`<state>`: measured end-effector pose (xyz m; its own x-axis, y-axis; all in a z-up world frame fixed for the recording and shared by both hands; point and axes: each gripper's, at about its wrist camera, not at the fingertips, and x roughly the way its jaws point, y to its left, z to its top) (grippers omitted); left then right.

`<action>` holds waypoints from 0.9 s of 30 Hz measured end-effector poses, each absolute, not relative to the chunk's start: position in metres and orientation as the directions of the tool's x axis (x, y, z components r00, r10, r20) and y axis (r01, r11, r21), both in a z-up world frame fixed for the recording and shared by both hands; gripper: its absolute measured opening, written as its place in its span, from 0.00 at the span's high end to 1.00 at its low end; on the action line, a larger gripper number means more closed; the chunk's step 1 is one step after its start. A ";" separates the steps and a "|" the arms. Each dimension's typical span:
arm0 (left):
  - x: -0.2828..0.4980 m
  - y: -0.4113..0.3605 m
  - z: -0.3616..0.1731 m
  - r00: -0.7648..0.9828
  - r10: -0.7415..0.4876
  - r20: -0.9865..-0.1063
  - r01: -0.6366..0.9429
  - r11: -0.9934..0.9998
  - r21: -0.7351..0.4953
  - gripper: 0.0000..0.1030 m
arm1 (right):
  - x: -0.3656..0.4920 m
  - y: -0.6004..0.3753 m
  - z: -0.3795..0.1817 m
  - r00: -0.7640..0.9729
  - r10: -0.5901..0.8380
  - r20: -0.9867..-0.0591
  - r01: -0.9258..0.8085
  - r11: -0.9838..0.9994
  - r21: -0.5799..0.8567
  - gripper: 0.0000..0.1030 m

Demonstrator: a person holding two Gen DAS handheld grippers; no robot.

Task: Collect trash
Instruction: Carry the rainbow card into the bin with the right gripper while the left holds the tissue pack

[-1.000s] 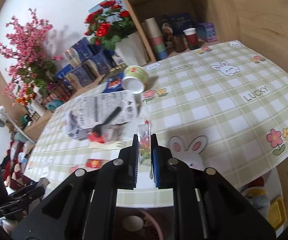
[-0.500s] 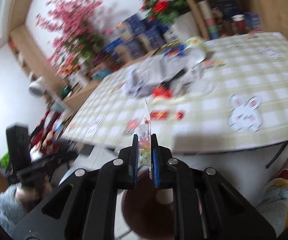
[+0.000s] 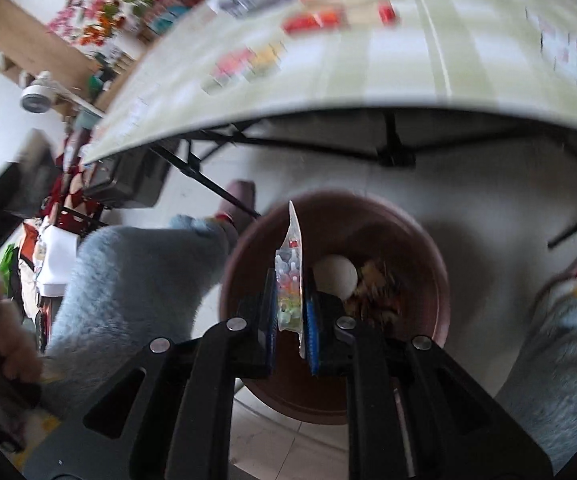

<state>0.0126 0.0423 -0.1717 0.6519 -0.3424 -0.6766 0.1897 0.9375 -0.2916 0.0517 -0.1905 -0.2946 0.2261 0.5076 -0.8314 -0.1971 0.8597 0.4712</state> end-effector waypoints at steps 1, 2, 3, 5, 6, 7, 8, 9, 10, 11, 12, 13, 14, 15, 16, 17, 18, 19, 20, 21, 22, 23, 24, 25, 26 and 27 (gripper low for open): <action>0.013 0.042 -0.173 0.650 -0.341 -0.679 0.188 0.938 -0.291 0.37 | 0.052 -0.190 -0.303 0.212 0.500 -0.840 -0.179 0.865 0.469 0.85; 0.013 0.042 -0.174 0.648 -0.341 -0.681 0.188 0.938 -0.291 0.37 | 0.050 -0.190 -0.310 0.200 0.491 -0.848 -0.163 0.870 0.465 0.85; 0.013 0.042 -0.175 0.646 -0.341 -0.683 0.187 0.938 -0.291 0.37 | 0.049 -0.190 -0.315 0.190 0.488 -0.852 -0.153 0.872 0.466 0.85; 0.014 0.041 -0.177 0.641 -0.340 -0.688 0.187 0.939 -0.290 0.37 | 0.048 -0.190 -0.324 0.173 0.485 -0.857 -0.137 0.874 0.467 0.84; 0.015 0.041 -0.177 0.639 -0.340 -0.690 0.187 0.939 -0.290 0.37 | 0.047 -0.191 -0.325 0.168 0.480 -0.861 -0.132 0.876 0.463 0.84; 0.015 0.040 -0.178 0.637 -0.340 -0.692 0.187 0.939 -0.289 0.37 | 0.047 -0.191 -0.327 0.164 0.476 -0.864 -0.127 0.879 0.460 0.83; 0.016 0.039 -0.179 0.635 -0.340 -0.694 0.188 0.939 -0.289 0.37 | 0.046 -0.192 -0.329 0.160 0.479 -0.863 -0.121 0.877 0.465 0.80; 0.016 0.038 -0.179 0.633 -0.340 -0.696 0.188 0.939 -0.288 0.37 | 0.046 -0.195 -0.329 0.161 0.490 -0.856 -0.111 0.871 0.478 0.74; 0.016 0.038 -0.180 0.631 -0.339 -0.697 0.189 0.939 -0.286 0.37 | 0.046 -0.197 -0.327 0.170 0.498 -0.850 -0.105 0.867 0.487 0.70; 0.016 0.038 -0.180 0.630 -0.339 -0.699 0.189 0.940 -0.285 0.37 | 0.045 -0.199 -0.325 0.184 0.501 -0.846 -0.102 0.865 0.491 0.63; 0.016 0.037 -0.181 0.628 -0.337 -0.701 0.188 0.940 -0.284 0.37 | 0.046 -0.199 -0.323 0.193 0.498 -0.845 -0.103 0.867 0.488 0.62; 0.016 0.037 -0.182 0.626 -0.336 -0.704 0.188 0.941 -0.283 0.37 | 0.045 -0.199 -0.320 0.205 0.491 -0.847 -0.106 0.871 0.479 0.62; 0.016 0.036 -0.183 0.624 -0.336 -0.706 0.188 0.941 -0.282 0.37 | 0.045 -0.200 -0.317 0.216 0.480 -0.850 -0.110 0.877 0.468 0.62; 0.016 0.035 -0.183 0.622 -0.336 -0.707 0.189 0.941 -0.281 0.37 | 0.043 -0.201 -0.310 0.247 0.453 -0.857 -0.115 0.891 0.439 0.60; 0.016 0.034 -0.184 0.619 -0.337 -0.710 0.190 0.941 -0.281 0.37 | 0.042 -0.203 -0.304 0.271 0.436 -0.858 -0.118 0.900 0.420 0.57; 0.016 0.033 -0.186 0.615 -0.338 -0.712 0.191 0.940 -0.281 0.37 | 0.041 -0.205 -0.298 0.298 0.421 -0.856 -0.120 0.907 0.404 0.47; 0.017 0.032 -0.187 0.612 -0.339 -0.714 0.192 0.940 -0.281 0.37 | 0.039 -0.208 -0.289 0.341 0.400 -0.851 -0.121 0.916 0.383 0.37; 0.017 0.030 -0.189 0.608 -0.338 -0.719 0.194 0.941 -0.278 0.37 | 0.037 -0.211 -0.278 0.393 0.373 -0.840 -0.123 0.927 0.354 0.34; 0.017 0.029 -0.190 0.605 -0.336 -0.722 0.196 0.942 -0.274 0.37 | 0.035 -0.214 -0.271 0.426 0.355 -0.832 -0.126 0.934 0.334 0.30; 0.017 0.027 -0.191 0.603 -0.335 -0.724 0.201 0.942 -0.268 0.37 | 0.033 -0.216 -0.263 0.466 0.333 -0.820 -0.130 0.942 0.309 0.25; 0.017 0.025 -0.194 0.600 -0.337 -0.725 0.210 0.941 -0.264 0.37 | 0.029 -0.219 -0.255 0.514 0.305 -0.802 -0.128 0.951 0.280 0.22; 0.018 0.023 -0.196 0.598 -0.341 -0.725 0.218 0.940 -0.263 0.37 | 0.027 -0.222 -0.249 0.546 0.289 -0.786 -0.125 0.956 0.265 0.16; 0.018 0.021 -0.198 0.595 -0.342 -0.727 0.221 0.940 -0.262 0.37 | 0.024 -0.224 -0.244 0.577 0.276 -0.769 -0.121 0.960 0.254 0.09; 0.019 0.019 -0.203 0.587 -0.343 -0.733 0.224 0.939 -0.259 0.37 | 0.022 -0.227 -0.240 0.604 0.261 -0.753 -0.110 0.963 0.245 0.07; 0.019 0.018 -0.207 0.581 -0.343 -0.738 0.228 0.939 -0.257 0.37 | 0.018 -0.230 -0.235 0.636 0.243 -0.733 -0.094 0.966 0.239 0.06; 0.020 0.016 -0.210 0.573 -0.344 -0.744 0.233 0.939 -0.255 0.37 | 0.017 -0.232 -0.233 0.650 0.235 -0.722 -0.085 0.967 0.239 0.06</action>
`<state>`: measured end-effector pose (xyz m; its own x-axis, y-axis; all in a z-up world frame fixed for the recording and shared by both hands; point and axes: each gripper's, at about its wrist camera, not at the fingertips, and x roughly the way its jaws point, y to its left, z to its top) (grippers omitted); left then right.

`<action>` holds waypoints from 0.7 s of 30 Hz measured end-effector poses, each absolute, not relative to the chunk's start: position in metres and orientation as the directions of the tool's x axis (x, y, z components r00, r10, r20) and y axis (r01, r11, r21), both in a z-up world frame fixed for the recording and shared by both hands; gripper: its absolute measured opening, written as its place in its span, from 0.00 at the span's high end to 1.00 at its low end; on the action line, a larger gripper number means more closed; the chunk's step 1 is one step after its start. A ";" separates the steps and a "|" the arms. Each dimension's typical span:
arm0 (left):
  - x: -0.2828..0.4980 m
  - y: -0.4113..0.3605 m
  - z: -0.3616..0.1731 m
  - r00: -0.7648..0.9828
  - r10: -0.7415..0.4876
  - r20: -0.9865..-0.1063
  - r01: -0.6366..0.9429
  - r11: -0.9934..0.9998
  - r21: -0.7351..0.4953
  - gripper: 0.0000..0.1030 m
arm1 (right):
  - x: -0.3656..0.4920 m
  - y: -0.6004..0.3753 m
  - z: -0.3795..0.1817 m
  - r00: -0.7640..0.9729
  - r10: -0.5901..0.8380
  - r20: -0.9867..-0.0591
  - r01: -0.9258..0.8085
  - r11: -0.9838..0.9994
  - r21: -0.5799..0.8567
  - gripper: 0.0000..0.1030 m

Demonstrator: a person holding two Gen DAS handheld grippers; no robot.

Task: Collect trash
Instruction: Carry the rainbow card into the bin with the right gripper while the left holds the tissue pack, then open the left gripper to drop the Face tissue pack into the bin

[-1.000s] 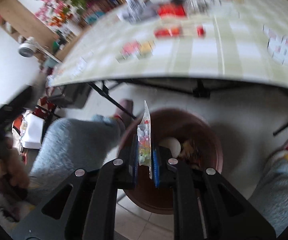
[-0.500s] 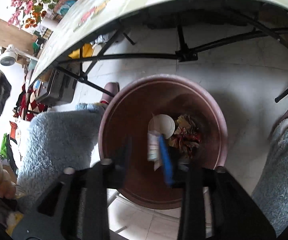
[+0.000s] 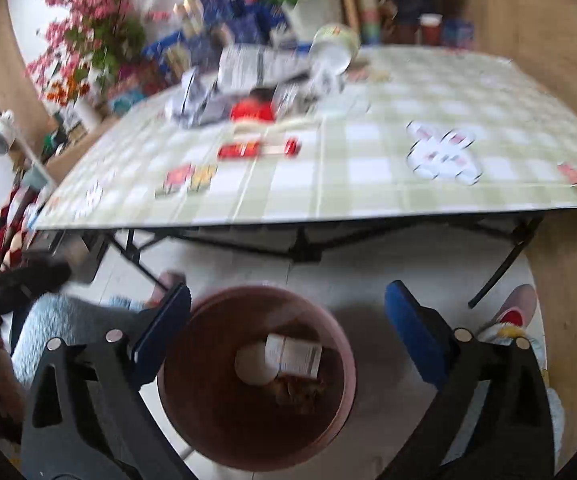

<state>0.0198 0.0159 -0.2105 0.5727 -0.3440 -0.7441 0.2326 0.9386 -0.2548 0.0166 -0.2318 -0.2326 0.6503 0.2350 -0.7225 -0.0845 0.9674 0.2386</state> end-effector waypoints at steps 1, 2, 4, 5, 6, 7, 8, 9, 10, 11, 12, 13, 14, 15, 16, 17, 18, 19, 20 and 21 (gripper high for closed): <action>0.021 0.013 -0.216 0.557 -0.348 -0.755 0.241 0.937 -0.254 0.37 | 0.015 -0.232 -0.231 0.661 0.223 -0.716 -0.074 0.969 0.234 0.06; 0.021 0.011 -0.220 0.543 -0.353 -0.762 0.249 0.934 -0.256 0.37 | 0.013 -0.234 -0.230 0.674 0.201 -0.711 -0.057 0.974 0.221 0.06; 0.022 0.004 -0.228 0.508 -0.371 -0.777 0.278 0.925 -0.260 0.36 | 0.013 -0.233 -0.229 0.686 0.172 -0.707 -0.039 0.979 0.201 0.06; 0.022 0.000 -0.232 0.492 -0.375 -0.786 0.294 0.921 -0.255 0.36 | 0.013 -0.233 -0.228 0.693 0.156 -0.704 -0.029 0.982 0.188 0.06; 0.022 -0.004 -0.236 0.477 -0.374 -0.795 0.308 0.919 -0.247 0.36 | 0.013 -0.235 -0.227 0.697 0.145 -0.702 -0.022 0.983 0.181 0.06; 0.023 -0.009 -0.241 0.458 -0.368 -0.809 0.323 0.917 -0.235 0.36 | 0.013 -0.236 -0.227 0.703 0.133 -0.698 -0.012 0.984 0.175 0.06; 0.022 -0.012 -0.243 0.448 -0.363 -0.817 0.332 0.916 -0.225 0.36 | 0.013 -0.238 -0.226 0.707 0.125 -0.696 -0.003 0.985 0.174 0.06; 0.022 -0.015 -0.246 0.438 -0.362 -0.823 0.342 0.914 -0.220 0.36 | 0.012 -0.237 -0.227 0.708 0.122 -0.695 0.002 0.985 0.175 0.06; 0.022 -0.019 -0.249 0.423 -0.362 -0.831 0.355 0.910 -0.215 0.36 | 0.011 -0.239 -0.227 0.710 0.118 -0.694 0.008 0.984 0.176 0.06; 0.023 -0.020 -0.250 0.417 -0.360 -0.834 0.359 0.909 -0.213 0.36 | 0.009 -0.241 -0.226 0.713 0.110 -0.692 0.016 0.985 0.173 0.06; 0.023 -0.023 -0.253 0.407 -0.357 -0.841 0.367 0.907 -0.207 0.36 | 0.009 -0.241 -0.226 0.714 0.106 -0.692 0.021 0.985 0.173 0.06; 0.023 -0.025 -0.254 0.401 -0.358 -0.843 0.371 0.905 -0.207 0.36 | 0.009 -0.242 -0.227 0.712 0.104 -0.694 0.026 0.984 0.174 0.06; 0.022 -0.026 -0.255 0.397 -0.361 -0.844 0.375 0.903 -0.209 0.35 | 0.008 -0.243 -0.227 0.712 0.102 -0.695 0.030 0.984 0.175 0.06; 0.022 -0.028 -0.255 0.393 -0.366 -0.844 0.380 0.900 -0.213 0.34 | 0.008 -0.244 -0.228 0.710 0.100 -0.697 0.036 0.983 0.178 0.06; 0.022 -0.029 -0.255 0.391 -0.369 -0.843 0.384 0.898 -0.215 0.32 | 0.008 -0.246 -0.229 0.708 0.099 -0.700 0.040 0.983 0.179 0.06; 0.022 -0.029 -0.255 0.391 -0.371 -0.842 0.386 0.897 -0.216 0.28 | 0.007 -0.246 -0.229 0.706 0.097 -0.701 0.042 0.983 0.179 0.06; 0.021 -0.029 -0.255 0.391 -0.374 -0.841 0.387 0.896 -0.218 0.26 | 0.007 -0.247 -0.230 0.704 0.095 -0.704 0.047 0.983 0.180 0.06; 0.022 -0.029 -0.254 0.392 -0.377 -0.839 0.386 0.895 -0.222 0.22 | 0.007 -0.248 -0.230 0.703 0.094 -0.705 0.050 0.982 0.181 0.06; 0.022 -0.029 -0.254 0.393 -0.379 -0.838 0.384 0.896 -0.225 0.19 | 0.007 -0.248 -0.231 0.702 0.093 -0.706 0.053 0.982 0.181 0.06; 0.023 -0.028 -0.253 0.393 -0.380 -0.837 0.380 0.896 -0.228 0.18 | 0.007 -0.248 -0.231 0.701 0.091 -0.707 0.056 0.982 0.182 0.06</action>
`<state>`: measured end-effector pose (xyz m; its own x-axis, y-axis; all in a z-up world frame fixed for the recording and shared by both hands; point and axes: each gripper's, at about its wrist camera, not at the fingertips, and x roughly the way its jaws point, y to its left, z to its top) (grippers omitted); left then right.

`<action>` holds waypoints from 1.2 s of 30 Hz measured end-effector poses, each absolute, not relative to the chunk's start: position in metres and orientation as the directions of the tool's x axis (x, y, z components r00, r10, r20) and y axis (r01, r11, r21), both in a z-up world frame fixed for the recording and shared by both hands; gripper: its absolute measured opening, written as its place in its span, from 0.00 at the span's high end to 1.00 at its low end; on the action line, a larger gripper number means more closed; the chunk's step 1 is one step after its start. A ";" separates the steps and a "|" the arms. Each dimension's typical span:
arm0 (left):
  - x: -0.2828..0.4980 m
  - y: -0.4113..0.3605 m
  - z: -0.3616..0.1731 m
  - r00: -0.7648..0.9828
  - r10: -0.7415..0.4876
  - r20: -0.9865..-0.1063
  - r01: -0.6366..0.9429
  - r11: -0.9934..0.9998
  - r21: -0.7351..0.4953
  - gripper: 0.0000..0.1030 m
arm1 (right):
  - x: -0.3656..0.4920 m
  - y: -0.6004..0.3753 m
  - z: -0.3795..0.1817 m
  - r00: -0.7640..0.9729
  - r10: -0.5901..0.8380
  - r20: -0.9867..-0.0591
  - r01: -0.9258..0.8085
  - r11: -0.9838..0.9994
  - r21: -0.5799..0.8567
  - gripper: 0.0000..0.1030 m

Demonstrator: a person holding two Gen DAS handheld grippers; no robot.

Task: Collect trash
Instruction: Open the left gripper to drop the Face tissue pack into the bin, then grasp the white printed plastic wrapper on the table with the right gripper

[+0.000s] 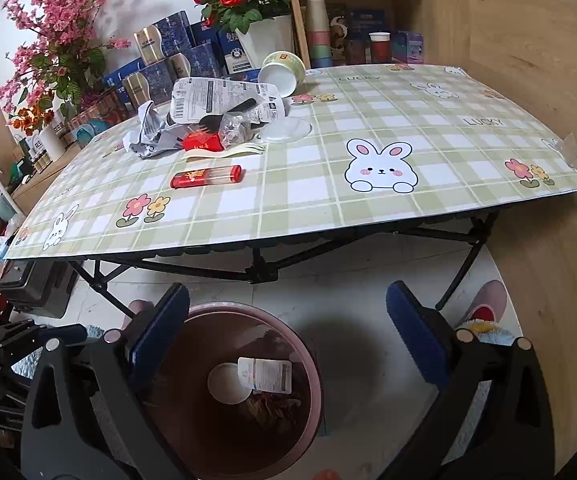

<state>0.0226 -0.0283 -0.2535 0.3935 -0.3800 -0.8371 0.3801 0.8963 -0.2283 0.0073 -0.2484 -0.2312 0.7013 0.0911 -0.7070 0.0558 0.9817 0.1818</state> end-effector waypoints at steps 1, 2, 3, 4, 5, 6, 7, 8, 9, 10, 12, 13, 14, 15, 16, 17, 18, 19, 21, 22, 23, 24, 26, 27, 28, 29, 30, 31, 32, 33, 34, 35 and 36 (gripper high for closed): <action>0.023 -0.026 -0.253 0.396 -0.381 -0.836 0.371 0.899 -0.233 0.16 | 0.007 -0.249 -0.232 0.700 0.090 -0.708 0.058 0.982 0.182 0.06; 0.024 -0.025 -0.253 0.398 -0.381 -0.835 0.365 0.900 -0.237 0.16 | 0.007 -0.249 -0.232 0.699 0.089 -0.709 0.059 0.982 0.182 0.06; 0.025 -0.023 -0.253 0.402 -0.382 -0.832 0.356 0.903 -0.242 0.16 | 0.007 -0.249 -0.232 0.698 0.089 -0.710 0.059 0.982 0.181 0.06; 0.025 -0.020 -0.252 0.409 -0.382 -0.829 0.342 0.906 -0.249 0.15 | 0.007 -0.248 -0.233 0.697 0.089 -0.711 0.060 0.982 0.181 0.06; 0.026 -0.017 -0.251 0.416 -0.381 -0.826 0.329 0.910 -0.254 0.15 | 0.007 -0.248 -0.233 0.696 0.088 -0.713 0.060 0.982 0.179 0.06; 0.027 -0.013 -0.250 0.426 -0.378 -0.822 0.312 0.914 -0.259 0.15 | 0.008 -0.248 -0.234 0.695 0.086 -0.714 0.061 0.982 0.178 0.06; 0.027 -0.009 -0.248 0.439 -0.374 -0.817 0.294 0.919 -0.262 0.15 | 0.007 -0.248 -0.234 0.694 0.085 -0.715 0.061 0.983 0.176 0.06; 0.027 -0.006 -0.247 0.450 -0.370 -0.813 0.280 0.923 -0.265 0.15 | 0.007 -0.248 -0.234 0.693 0.084 -0.716 0.061 0.983 0.174 0.06; 0.028 -0.003 -0.245 0.463 -0.365 -0.808 0.264 0.927 -0.267 0.15 | 0.008 -0.247 -0.235 0.690 0.084 -0.719 0.061 0.983 0.173 0.06; 0.027 0.002 -0.242 0.485 -0.353 -0.801 0.239 0.934 -0.267 0.15 | 0.008 -0.247 -0.235 0.689 0.083 -0.720 0.061 0.983 0.172 0.06; 0.029 0.009 -0.235 0.512 -0.339 -0.790 0.213 0.940 -0.266 0.15 | 0.010 -0.247 -0.235 0.687 0.073 -0.723 0.064 0.985 0.160 0.06; 0.029 0.015 -0.230 0.532 -0.328 -0.781 0.191 0.945 -0.267 0.15 | 0.011 -0.247 -0.235 0.686 0.065 -0.724 0.068 0.986 0.152 0.06; 0.030 0.021 -0.224 0.553 -0.319 -0.770 0.168 0.948 -0.272 0.14 | 0.013 -0.247 -0.233 0.686 0.057 -0.725 0.069 0.987 0.143 0.06; 0.032 0.028 -0.218 0.573 -0.311 -0.758 0.147 0.949 -0.278 0.14 | 0.016 -0.247 -0.232 0.686 0.051 -0.726 0.068 0.989 0.134 0.06; 0.035 0.035 -0.212 0.592 -0.300 -0.748 0.131 0.952 -0.278 0.14 | 0.020 -0.247 -0.230 0.684 0.034 -0.728 0.071 0.991 0.113 0.06; 0.038 0.039 -0.207 0.607 -0.288 -0.741 0.120 0.955 -0.273 0.13 | 0.025 -0.246 -0.228 0.685 0.014 -0.729 0.074 0.993 0.089 0.06; 0.041 0.044 -0.201 0.625 -0.270 -0.732 0.107 0.959 -0.263 0.13 | 0.030 -0.245 -0.226 0.685 0.007 -0.728 0.070 0.995 0.076 0.06; 0.046 0.049 -0.193 0.648 -0.244 -0.722 0.092 0.966 -0.243 0.13 | 0.037 -0.243 -0.223 0.686 0.007 -0.727 0.059 0.996 0.065 0.06; 0.055 0.056 -0.183 0.677 -0.203 -0.707 0.072 0.975 -0.210 0.11 | 0.057 -0.236 -0.214 0.689 -0.005 -0.724 0.034 0.999 0.026 0.06; 0.061 0.061 -0.178 0.695 -0.177 -0.697 0.058 0.980 -0.191 0.10 | 0.065 -0.233 -0.211 0.689 -0.006 -0.725 0.023 1.000 0.013 0.06; 0.066 0.066 -0.173 0.710 -0.152 -0.687 0.042 0.984 -0.174 0.10 | 0.076 -0.228 -0.206 0.690 -0.007 -0.724 0.007 1.000 -0.003 0.06; 0.070 0.070 -0.170 0.720 -0.136 -0.680 0.031 0.986 -0.165 0.09 | 0.091 -0.220 -0.200 0.694 -0.009 -0.720 -0.015 1.000 -0.027 0.06; 0.080 0.080 -0.166 0.737 -0.103 -0.668 0.001 0.989 -0.151 0.09 | 0.118 -0.202 -0.189 0.708 -0.010 -0.706 -0.061 0.995 -0.075 0.06; 0.084 0.085 -0.166 0.741 -0.095 -0.665 -0.009 0.988 -0.152 0.09 | 0.128 -0.195 -0.185 0.711 -0.007 -0.704 -0.082 0.992 -0.092 0.06; 0.089 0.090 -0.166 0.745 -0.088 -0.661 -0.023 0.987 -0.157 0.09 | 0.142 -0.185 -0.182 0.713 -0.003 -0.701 -0.108 0.988 -0.114 0.06; 0.092 0.095 -0.166 0.748 -0.083 -0.659 -0.034 0.986 -0.162 0.09 | 0.160 -0.171 -0.178 0.716 0.001 -0.698 -0.137 0.981 -0.139 0.06; 0.094 0.097 -0.167 0.748 -0.078 -0.659 -0.042 0.985 -0.165 0.09 | 0.172 -0.163 -0.176 0.716 0.003 -0.698 -0.152 0.977 -0.151 0.06; 0.099 0.101 -0.168 0.747 -0.071 -0.661 -0.055 0.984 -0.168 0.09 | 0.189 -0.153 -0.175 0.715 0.001 -0.699 -0.166 0.972 -0.169 0.06; 0.104 0.105 -0.170 0.745 -0.064 -0.664 -0.067 0.983 -0.170 0.09 | 0.207 -0.142 -0.175 0.710 -0.006 -0.704 -0.178 0.966 -0.188 0.06; 0.108 0.108 -0.172 0.744 -0.058 -0.665 -0.078 0.982 -0.172 0.09 | 0.223 -0.133 -0.176 0.704 -0.017 -0.710 -0.184 0.961 -0.206 0.06; 0.110 0.110 -0.173 0.745 -0.054 -0.665 -0.085 0.981 -0.175 0.09 | 0.236 -0.128 -0.177 0.701 -0.028 -0.713 -0.183 0.959 -0.217 0.06; 0.112 0.112 -0.174 0.746 -0.052 -0.664 -0.090 0.980 -0.177 0.09 | 0.250 -0.121 -0.178 0.696 -0.040 -0.717 -0.181 0.956 -0.229 0.06; 0.112 0.114 -0.175 0.746 -0.051 -0.664 -0.093 0.979 -0.179 0.09 | 0.272 -0.113 -0.182 0.685 -0.064 -0.725 -0.174 0.953 -0.248 0.06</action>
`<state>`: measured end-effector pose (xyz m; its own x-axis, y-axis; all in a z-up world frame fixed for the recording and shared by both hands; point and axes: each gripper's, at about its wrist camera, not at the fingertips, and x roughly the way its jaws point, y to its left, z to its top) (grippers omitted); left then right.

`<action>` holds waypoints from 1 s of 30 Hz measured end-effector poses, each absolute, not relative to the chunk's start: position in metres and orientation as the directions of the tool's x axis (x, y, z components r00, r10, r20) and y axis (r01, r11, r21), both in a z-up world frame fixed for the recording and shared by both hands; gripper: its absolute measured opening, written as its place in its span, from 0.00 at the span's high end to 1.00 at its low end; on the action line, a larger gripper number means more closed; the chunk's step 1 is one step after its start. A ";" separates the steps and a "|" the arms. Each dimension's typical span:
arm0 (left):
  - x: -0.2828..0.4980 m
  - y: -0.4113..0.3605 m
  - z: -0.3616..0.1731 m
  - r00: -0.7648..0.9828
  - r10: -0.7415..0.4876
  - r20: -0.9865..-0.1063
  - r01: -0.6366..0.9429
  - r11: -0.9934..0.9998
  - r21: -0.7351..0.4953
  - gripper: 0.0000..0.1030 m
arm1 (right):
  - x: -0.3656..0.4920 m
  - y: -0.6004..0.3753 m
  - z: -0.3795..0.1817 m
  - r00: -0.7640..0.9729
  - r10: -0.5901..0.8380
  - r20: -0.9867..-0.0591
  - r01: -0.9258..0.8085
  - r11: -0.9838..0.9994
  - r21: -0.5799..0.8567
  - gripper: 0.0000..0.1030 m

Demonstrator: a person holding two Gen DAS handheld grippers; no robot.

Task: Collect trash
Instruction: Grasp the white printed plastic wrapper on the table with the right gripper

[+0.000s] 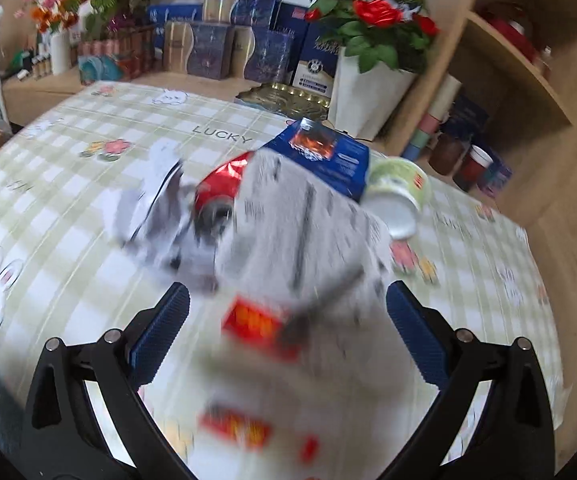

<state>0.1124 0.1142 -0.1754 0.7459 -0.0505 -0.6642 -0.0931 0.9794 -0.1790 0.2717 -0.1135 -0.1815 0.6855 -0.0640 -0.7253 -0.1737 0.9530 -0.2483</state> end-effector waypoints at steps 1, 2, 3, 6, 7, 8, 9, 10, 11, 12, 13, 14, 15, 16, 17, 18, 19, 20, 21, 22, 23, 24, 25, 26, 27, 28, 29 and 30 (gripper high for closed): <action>0.114 0.115 -0.177 0.745 -0.049 -0.665 -0.096 0.979 -0.181 0.09 | 0.283 -0.110 -0.183 0.680 -0.082 -0.728 -0.164 0.951 -0.260 0.06; 0.115 0.116 -0.178 0.745 -0.048 -0.665 -0.099 0.978 -0.182 0.09 | 0.298 -0.105 -0.186 0.668 -0.100 -0.737 -0.156 0.950 -0.270 0.06; 0.116 0.118 -0.179 0.745 -0.048 -0.665 -0.100 0.978 -0.183 0.09 | 0.307 -0.102 -0.189 0.659 -0.113 -0.743 -0.150 0.949 -0.277 0.06; 0.118 0.121 -0.183 0.743 -0.048 -0.667 -0.104 0.977 -0.186 0.09 | 0.333 -0.096 -0.198 0.619 -0.160 -0.769 -0.131 0.944 -0.302 0.08; 0.119 0.122 -0.185 0.741 -0.048 -0.670 -0.107 0.976 -0.188 0.09 | 0.338 -0.096 -0.200 0.610 -0.164 -0.776 -0.128 0.945 -0.300 0.10; 0.120 0.123 -0.186 0.739 -0.047 -0.672 -0.110 0.976 -0.190 0.09 | 0.342 -0.096 -0.202 0.592 -0.158 -0.791 -0.131 0.949 -0.288 0.16; 0.120 0.123 -0.187 0.738 -0.048 -0.674 -0.112 0.975 -0.192 0.09 | 0.346 -0.096 -0.204 0.572 -0.150 -0.806 -0.140 0.951 -0.276 0.19; 0.121 0.123 -0.189 0.734 -0.049 -0.677 -0.114 0.974 -0.195 0.09 | 0.348 -0.095 -0.207 0.550 -0.138 -0.823 -0.153 0.953 -0.261 0.21; 0.122 0.122 -0.190 0.731 -0.053 -0.680 -0.114 0.973 -0.198 0.09 | 0.349 -0.096 -0.209 0.532 -0.129 -0.837 -0.160 0.955 -0.249 0.26; 0.122 0.121 -0.191 0.730 -0.055 -0.681 -0.113 0.973 -0.200 0.09 | 0.348 -0.097 -0.208 0.526 -0.118 -0.842 -0.163 0.958 -0.236 0.34; 0.122 0.120 -0.191 0.729 -0.058 -0.682 -0.110 0.973 -0.201 0.09 | 0.347 -0.099 -0.205 0.525 -0.115 -0.843 -0.164 0.959 -0.232 0.37; 0.122 0.118 -0.191 0.729 -0.061 -0.682 -0.106 0.974 -0.201 0.09 | 0.346 -0.099 -0.204 0.529 -0.112 -0.842 -0.164 0.959 -0.231 0.47; 0.121 0.115 -0.190 0.730 -0.065 -0.680 -0.101 0.974 -0.201 0.09 | 0.344 -0.101 -0.199 0.535 -0.095 -0.840 -0.172 0.961 -0.218 0.54; 0.120 0.114 -0.188 0.732 -0.068 -0.678 -0.096 0.975 -0.201 0.09 | 0.341 -0.104 -0.193 0.543 -0.079 -0.836 -0.177 0.963 -0.206 0.58; 0.120 0.112 -0.187 0.733 -0.070 -0.677 -0.092 0.975 -0.200 0.09 | 0.337 -0.109 -0.186 0.555 -0.067 -0.829 -0.176 0.965 -0.195 0.64; 0.120 0.110 -0.186 0.734 -0.072 -0.676 -0.087 0.976 -0.198 0.09 | 0.333 -0.113 -0.181 0.565 -0.055 -0.823 -0.174 0.967 -0.184 0.66; 0.119 0.107 -0.184 0.735 -0.073 -0.674 -0.080 0.978 -0.193 0.09 | 0.329 -0.120 -0.173 0.575 -0.026 -0.818 -0.173 0.973 -0.153 0.67; 0.118 0.104 -0.183 0.736 -0.074 -0.673 -0.075 0.979 -0.190 0.09 | 0.325 -0.130 -0.164 0.583 0.007 -0.812 -0.166 0.980 -0.110 0.69; 0.118 0.102 -0.181 0.737 -0.076 -0.672 -0.069 0.980 -0.187 0.09 | 0.322 -0.139 -0.157 0.589 0.030 -0.807 -0.159 0.984 -0.080 0.70; 0.118 0.099 -0.180 0.737 -0.079 -0.671 -0.064 0.980 -0.186 0.09 | 0.318 -0.149 -0.150 0.598 0.053 -0.800 -0.153 0.987 -0.048 0.70; 0.118 0.098 -0.179 0.738 -0.082 -0.670 -0.060 0.981 -0.186 0.09 | 0.313 -0.159 -0.144 0.608 0.072 -0.790 -0.146 0.989 -0.023 0.71; 0.117 0.094 -0.177 0.739 -0.089 -0.668 -0.050 0.981 -0.186 0.09 | 0.306 -0.173 -0.136 0.621 0.089 -0.779 -0.136 0.991 0.005 0.72; 0.117 0.091 -0.176 0.739 -0.092 -0.667 -0.042 0.982 -0.183 0.09 | 0.301 -0.186 -0.131 0.630 0.108 -0.769 -0.125 0.991 0.037 0.72; 0.118 0.088 -0.175 0.739 -0.096 -0.667 -0.035 0.983 -0.179 0.09 | 0.295 -0.202 -0.126 0.638 0.130 -0.759 -0.111 0.991 0.076 0.72; 0.119 0.086 -0.174 0.739 -0.099 -0.667 -0.027 0.984 -0.177 0.09 | 0.291 -0.213 -0.123 0.643 0.144 -0.752 -0.098 0.990 0.106 0.72; 0.119 0.082 -0.173 0.738 -0.105 -0.667 -0.019 0.984 -0.175 0.09 | 0.284 -0.231 -0.120 0.653 0.172 -0.738 -0.078 0.984 0.161 0.72; 0.120 0.079 -0.172 0.736 -0.110 -0.668 -0.012 0.985 -0.175 0.09 | 0.278 -0.247 -0.119 0.661 0.205 -0.722 -0.065 0.974 0.217 0.72; 0.122 0.076 -0.171 0.735 -0.114 -0.668 -0.005 0.985 -0.174 0.09 | 0.273 -0.259 -0.119 0.667 0.227 -0.709 -0.053 0.965 0.258 0.72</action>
